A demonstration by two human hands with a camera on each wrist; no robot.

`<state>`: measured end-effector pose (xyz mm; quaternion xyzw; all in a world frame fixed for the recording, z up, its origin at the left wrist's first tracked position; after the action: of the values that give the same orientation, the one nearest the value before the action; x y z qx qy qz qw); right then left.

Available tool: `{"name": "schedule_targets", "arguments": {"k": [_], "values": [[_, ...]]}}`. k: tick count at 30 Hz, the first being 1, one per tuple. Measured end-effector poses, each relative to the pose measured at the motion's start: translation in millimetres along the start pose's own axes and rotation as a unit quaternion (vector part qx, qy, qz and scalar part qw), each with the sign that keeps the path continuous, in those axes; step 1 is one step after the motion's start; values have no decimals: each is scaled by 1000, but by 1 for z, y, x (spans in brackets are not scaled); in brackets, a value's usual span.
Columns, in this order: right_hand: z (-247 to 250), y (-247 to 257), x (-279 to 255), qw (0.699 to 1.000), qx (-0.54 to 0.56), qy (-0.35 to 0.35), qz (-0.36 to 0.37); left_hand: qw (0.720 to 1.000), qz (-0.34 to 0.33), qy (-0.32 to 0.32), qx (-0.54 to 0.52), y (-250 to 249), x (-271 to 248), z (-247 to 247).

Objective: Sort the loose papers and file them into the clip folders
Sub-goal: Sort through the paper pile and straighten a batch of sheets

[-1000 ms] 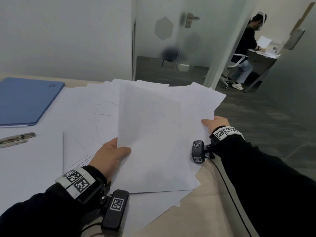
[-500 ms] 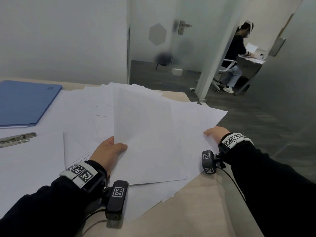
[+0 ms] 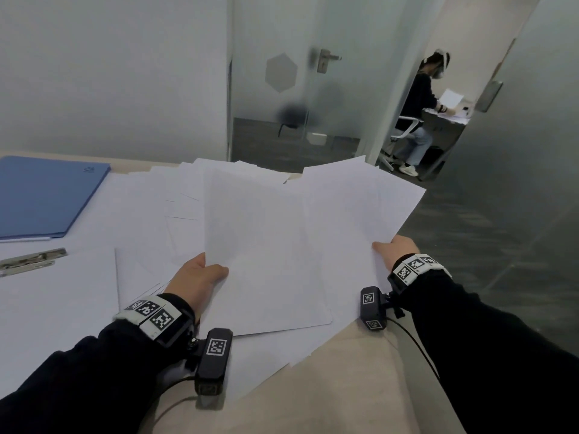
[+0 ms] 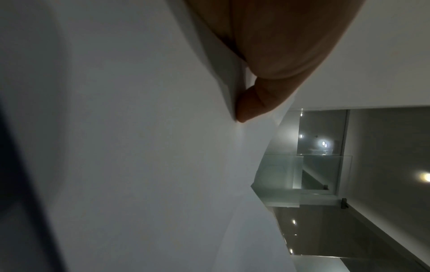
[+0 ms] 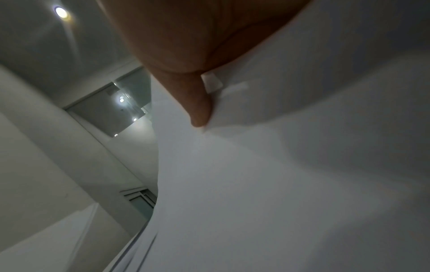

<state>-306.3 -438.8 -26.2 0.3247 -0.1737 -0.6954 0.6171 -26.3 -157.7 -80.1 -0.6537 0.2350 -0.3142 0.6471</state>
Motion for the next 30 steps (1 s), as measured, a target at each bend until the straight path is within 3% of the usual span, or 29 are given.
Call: {"name": "schedule_targets", "arguments": {"k": [10, 17, 20, 25, 30], "values": [[89, -48, -47, 984, 155, -92, 11, 996, 1, -15, 85, -13, -14, 10], [128, -54, -75, 963, 230, -137, 20, 984, 21, 14, 176, -22, -33, 38], [139, -51, -88, 956, 249, -146, 42, 947, -3, 79, 313, -25, -37, 48], [154, -40, -103, 945, 283, -151, 66, 846, -57, 160, 505, -35, -48, 61], [165, -28, -103, 932, 327, -147, 58, 826, -66, 164, 536, -37, -55, 72]]}}
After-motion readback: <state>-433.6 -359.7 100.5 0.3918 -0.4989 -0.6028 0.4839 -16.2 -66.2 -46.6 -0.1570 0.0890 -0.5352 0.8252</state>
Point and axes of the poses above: each hand's wrist, its own x-axis towards the middle knuckle, its own z-axis out of the back of the hand, y = z × x, the point moved 4 cm from there along x, towards the middle knuckle, and after that the axes turned 14 degrees about -z, right-handed, at the moved point
